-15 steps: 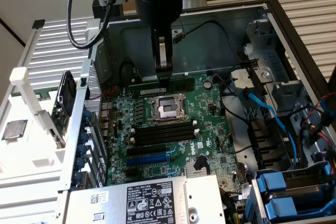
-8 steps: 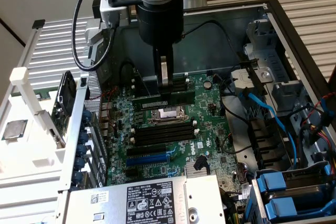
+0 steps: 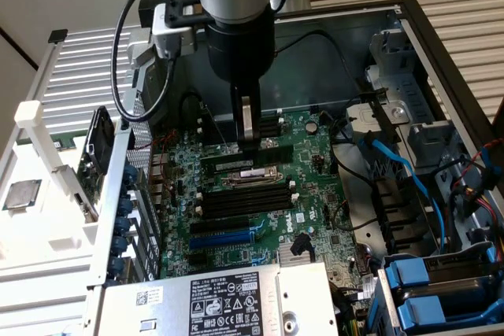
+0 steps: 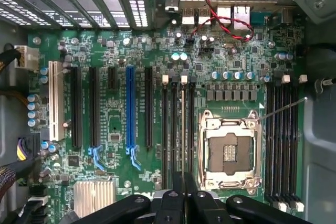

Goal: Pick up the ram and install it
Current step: 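Insert the ram into the slot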

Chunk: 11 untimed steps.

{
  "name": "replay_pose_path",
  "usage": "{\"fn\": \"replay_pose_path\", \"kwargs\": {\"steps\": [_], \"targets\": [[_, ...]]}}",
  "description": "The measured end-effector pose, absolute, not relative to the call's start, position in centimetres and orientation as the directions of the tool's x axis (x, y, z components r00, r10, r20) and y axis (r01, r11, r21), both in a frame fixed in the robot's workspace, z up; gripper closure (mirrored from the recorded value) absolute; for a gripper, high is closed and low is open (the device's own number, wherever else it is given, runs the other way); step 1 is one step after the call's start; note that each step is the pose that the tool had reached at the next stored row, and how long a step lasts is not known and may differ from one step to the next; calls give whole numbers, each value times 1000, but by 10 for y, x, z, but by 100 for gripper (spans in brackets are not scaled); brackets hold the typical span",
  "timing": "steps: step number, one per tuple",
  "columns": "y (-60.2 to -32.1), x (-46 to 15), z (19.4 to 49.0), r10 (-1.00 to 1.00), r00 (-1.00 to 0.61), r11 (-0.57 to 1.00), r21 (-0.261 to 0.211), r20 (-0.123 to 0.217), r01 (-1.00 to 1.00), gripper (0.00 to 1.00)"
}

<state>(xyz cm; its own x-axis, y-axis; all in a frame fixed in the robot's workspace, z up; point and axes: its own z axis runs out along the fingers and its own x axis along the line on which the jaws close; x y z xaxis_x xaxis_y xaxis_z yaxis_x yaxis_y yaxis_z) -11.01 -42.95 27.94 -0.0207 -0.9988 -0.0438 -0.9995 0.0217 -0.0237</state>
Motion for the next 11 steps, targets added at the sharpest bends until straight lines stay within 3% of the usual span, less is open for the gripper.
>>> {"fn": "replay_pose_path", "kwargs": {"steps": [3, 11], "targets": [[-422, -110, 276, -1000, -20, 21, -25, -19, -999, 88], [-429, -111, 267, -1000, -22, 22, -25, -19, -999, 88]]}}
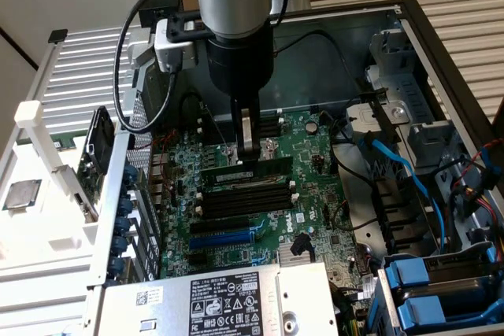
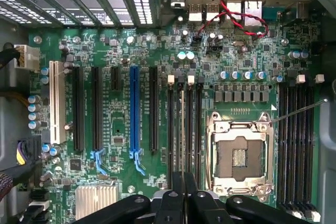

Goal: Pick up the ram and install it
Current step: 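Insert the ram into the slot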

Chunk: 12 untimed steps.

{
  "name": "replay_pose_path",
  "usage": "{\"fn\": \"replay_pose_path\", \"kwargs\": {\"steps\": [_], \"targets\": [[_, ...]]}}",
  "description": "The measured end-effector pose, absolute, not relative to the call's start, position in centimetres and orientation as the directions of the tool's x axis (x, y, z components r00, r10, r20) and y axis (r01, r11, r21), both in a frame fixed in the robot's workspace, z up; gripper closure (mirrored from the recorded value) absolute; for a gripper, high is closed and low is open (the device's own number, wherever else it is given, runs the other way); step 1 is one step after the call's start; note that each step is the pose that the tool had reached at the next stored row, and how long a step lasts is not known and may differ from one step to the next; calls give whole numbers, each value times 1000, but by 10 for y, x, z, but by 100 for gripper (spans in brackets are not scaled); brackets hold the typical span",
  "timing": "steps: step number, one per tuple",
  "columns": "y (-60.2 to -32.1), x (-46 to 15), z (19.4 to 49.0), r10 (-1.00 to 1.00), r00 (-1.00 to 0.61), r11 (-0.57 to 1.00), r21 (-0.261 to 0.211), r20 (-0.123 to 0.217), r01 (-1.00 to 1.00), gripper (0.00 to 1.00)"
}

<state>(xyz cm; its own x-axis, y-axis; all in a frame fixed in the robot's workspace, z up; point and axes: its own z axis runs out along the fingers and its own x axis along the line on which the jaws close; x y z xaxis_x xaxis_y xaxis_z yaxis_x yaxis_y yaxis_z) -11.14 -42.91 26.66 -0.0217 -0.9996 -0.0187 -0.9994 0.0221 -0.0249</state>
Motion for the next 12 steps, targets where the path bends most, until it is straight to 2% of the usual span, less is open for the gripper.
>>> {"fn": "replay_pose_path", "kwargs": {"steps": [12], "targets": [[-437, -112, 256, -999, -29, 29, -23, -19, -999, 88]]}}
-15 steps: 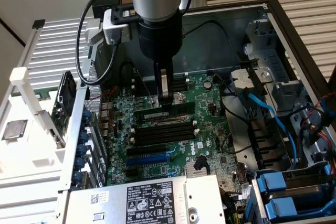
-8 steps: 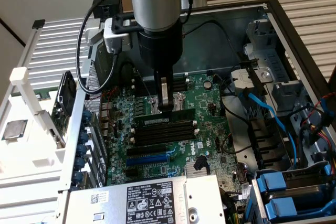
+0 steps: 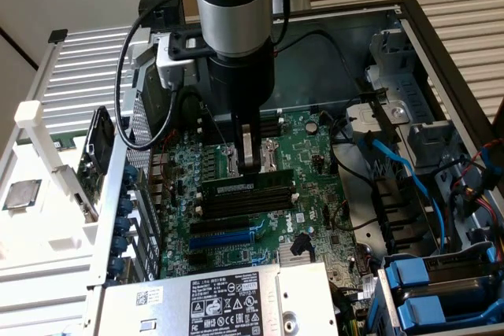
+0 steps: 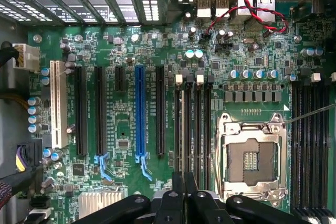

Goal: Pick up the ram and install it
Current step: 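Insert the ram into the slot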

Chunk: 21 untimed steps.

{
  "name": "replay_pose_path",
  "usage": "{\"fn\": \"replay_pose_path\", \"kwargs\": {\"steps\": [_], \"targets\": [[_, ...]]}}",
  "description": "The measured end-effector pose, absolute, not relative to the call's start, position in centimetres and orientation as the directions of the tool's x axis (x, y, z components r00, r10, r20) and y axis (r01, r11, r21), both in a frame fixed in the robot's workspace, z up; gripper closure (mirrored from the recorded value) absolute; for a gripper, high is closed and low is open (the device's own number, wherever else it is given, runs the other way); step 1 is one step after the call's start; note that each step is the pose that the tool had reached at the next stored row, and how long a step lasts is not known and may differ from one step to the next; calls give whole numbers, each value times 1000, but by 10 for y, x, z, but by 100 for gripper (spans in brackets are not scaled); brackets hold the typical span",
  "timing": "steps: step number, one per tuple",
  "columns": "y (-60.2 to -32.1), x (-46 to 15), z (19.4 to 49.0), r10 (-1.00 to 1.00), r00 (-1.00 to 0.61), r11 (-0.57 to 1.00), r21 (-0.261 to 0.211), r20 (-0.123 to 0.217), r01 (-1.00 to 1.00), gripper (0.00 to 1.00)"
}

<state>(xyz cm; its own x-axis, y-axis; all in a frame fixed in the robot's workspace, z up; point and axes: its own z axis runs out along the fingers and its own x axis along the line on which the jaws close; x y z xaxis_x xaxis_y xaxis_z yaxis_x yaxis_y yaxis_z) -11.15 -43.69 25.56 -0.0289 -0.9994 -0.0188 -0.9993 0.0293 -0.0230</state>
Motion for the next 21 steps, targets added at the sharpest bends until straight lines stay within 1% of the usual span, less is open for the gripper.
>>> {"fn": "replay_pose_path", "kwargs": {"steps": [21], "targets": [[-436, -113, 251, -1000, -23, 24, -23, -19, -999, 88]]}}
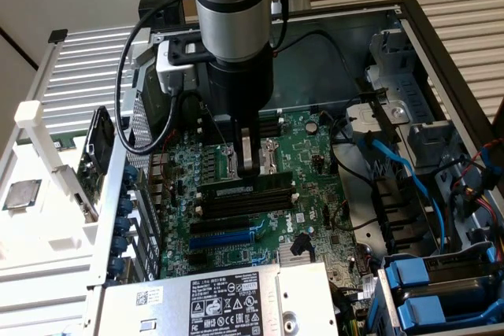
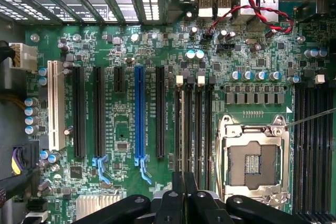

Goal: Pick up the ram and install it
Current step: 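Insert the ram into the slot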

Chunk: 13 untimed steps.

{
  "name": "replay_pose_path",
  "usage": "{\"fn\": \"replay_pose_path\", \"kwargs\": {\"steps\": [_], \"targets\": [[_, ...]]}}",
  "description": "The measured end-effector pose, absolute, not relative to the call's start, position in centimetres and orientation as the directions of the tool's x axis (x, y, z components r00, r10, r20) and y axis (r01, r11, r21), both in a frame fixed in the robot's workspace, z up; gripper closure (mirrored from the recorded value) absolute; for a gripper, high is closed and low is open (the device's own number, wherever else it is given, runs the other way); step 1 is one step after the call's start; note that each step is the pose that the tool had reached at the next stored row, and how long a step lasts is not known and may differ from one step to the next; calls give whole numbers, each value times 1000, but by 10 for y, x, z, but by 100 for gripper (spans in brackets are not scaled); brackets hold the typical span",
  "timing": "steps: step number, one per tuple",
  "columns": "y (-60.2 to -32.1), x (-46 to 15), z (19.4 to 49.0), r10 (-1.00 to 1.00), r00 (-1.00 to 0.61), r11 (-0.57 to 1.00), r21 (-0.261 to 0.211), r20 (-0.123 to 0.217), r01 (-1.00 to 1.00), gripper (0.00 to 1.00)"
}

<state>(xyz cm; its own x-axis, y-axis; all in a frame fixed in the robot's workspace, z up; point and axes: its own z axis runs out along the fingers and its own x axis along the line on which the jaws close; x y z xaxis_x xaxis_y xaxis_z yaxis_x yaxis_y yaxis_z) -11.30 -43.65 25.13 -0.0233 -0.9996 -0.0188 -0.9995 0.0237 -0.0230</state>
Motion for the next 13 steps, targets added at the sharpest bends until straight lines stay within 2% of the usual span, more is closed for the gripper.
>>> {"fn": "replay_pose_path", "kwargs": {"steps": [13], "targets": [[-436, -114, 246, -1000, -22, 22, -23, -19, -999, 88]]}}
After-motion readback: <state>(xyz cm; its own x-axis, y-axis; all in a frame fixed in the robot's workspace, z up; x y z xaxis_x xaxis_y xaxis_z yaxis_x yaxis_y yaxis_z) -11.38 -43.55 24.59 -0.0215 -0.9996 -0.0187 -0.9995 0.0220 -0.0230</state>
